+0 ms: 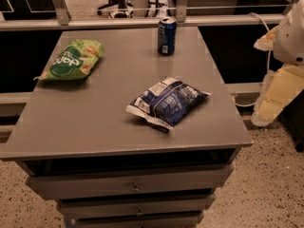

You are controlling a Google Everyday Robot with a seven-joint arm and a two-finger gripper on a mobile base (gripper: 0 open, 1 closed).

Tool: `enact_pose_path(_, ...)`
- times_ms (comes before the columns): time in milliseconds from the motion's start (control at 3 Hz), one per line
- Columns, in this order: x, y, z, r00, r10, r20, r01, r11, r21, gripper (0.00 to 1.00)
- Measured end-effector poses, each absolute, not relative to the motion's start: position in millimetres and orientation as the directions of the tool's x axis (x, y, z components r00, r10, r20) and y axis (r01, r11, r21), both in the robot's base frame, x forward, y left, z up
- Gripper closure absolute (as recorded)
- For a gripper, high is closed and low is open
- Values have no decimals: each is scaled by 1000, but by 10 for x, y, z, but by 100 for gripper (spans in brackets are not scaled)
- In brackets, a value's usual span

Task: Move pepsi can near green rice chip bag

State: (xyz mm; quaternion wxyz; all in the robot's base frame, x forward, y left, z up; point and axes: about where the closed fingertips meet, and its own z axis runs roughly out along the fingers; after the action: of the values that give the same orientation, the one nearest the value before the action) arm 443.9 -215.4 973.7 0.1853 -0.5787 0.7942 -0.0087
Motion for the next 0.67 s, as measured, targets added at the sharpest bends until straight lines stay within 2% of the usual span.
enact_pose_path(333,4706,-2183,9547,-313,-801,-511,-883,443,-154,0)
enact_pose_path(667,4934,-2215,9384,-320,-651,-688,-845,525,-103,0)
